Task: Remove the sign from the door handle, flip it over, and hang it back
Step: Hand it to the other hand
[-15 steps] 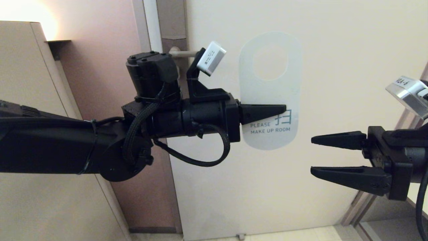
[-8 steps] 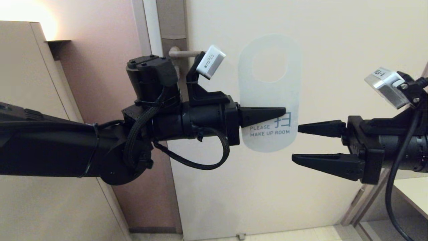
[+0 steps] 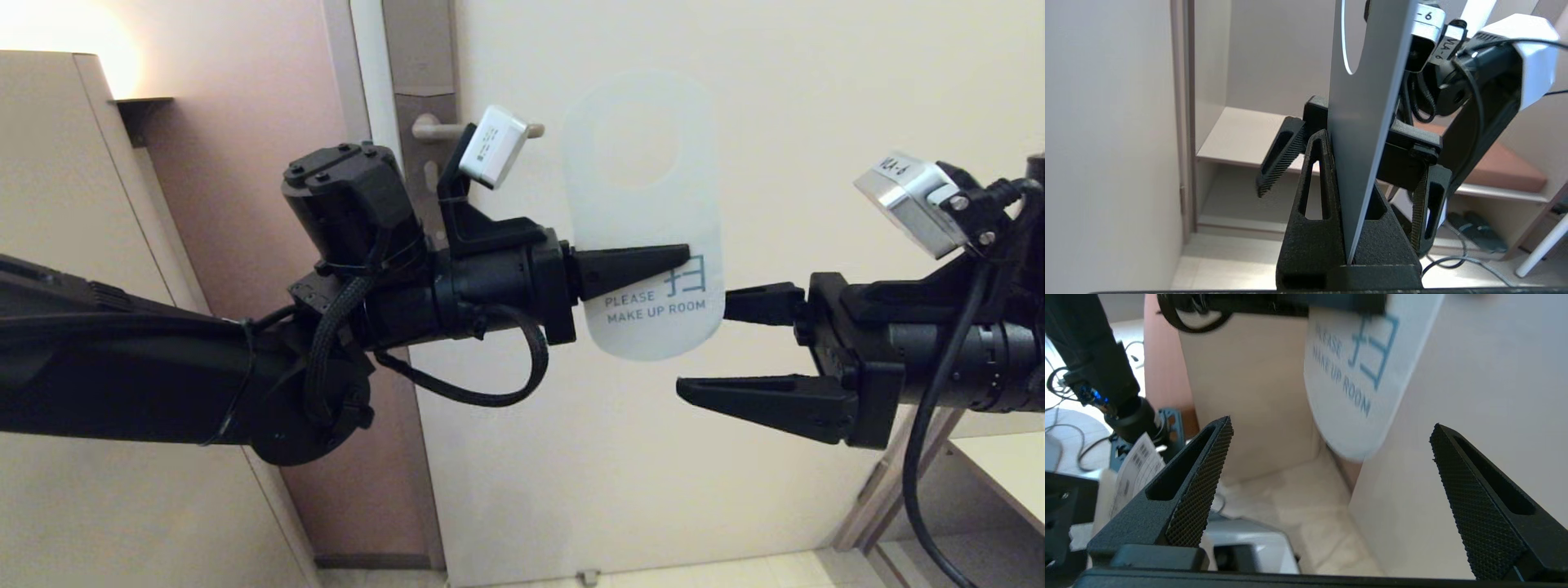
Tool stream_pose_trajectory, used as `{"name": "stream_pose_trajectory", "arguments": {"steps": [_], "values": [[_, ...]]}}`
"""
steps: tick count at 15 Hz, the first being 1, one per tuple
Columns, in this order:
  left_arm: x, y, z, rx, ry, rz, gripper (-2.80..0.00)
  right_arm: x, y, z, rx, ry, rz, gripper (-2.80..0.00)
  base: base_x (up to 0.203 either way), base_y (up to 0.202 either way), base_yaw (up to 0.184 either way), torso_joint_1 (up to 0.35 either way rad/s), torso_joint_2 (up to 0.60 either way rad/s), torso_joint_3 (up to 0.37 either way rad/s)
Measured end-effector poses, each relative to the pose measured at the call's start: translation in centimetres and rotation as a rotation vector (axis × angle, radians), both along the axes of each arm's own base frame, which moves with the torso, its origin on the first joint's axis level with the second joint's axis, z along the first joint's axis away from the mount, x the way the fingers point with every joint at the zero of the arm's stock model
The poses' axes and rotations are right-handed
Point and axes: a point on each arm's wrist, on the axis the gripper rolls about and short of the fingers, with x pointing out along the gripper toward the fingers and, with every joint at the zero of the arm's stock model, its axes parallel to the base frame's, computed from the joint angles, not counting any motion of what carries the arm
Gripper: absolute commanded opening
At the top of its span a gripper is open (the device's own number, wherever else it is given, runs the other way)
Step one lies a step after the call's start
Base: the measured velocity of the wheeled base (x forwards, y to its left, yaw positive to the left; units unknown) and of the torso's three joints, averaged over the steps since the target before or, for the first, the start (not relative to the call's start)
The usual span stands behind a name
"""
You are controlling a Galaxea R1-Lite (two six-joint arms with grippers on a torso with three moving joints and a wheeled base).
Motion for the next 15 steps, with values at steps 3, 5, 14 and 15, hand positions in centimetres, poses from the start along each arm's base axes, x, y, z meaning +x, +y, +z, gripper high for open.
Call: {"name": "stream_pose_trajectory", "arguments": {"steps": [3, 5, 14, 15], "values": [[-0.1, -0.1, -0.3, 0.000, 0.009, -0.006, -2.80, 0.0, 0.2, -0.2, 0.005, -0.012, 0.009, 0.00, 0.000, 0.000, 0.000, 0.000, 0.00, 0.000], [-0.2, -0.2, -0.5, 0.006, 0.015, -0.007, -2.80, 0.0, 0.3, -0.3, 0.010, -0.024, 0.010, 0.00, 0.000, 0.000, 0.000, 0.000, 0.00, 0.000], [-0.8, -0.1, -1.2, -0.041, -0.026, 0.004, -2.80, -0.3, 0.7, -0.5, 0.003, -0.058, 0.038, 0.00, 0.000, 0.000, 0.000, 0.000, 0.00, 0.000], [-0.8, -0.1, -1.3, -0.040, -0.024, 0.004, -2.80, -0.4, 0.7, -0.5, 0.004, -0.059, 0.041, 0.00, 0.000, 0.000, 0.000, 0.000, 0.00, 0.000]]}}
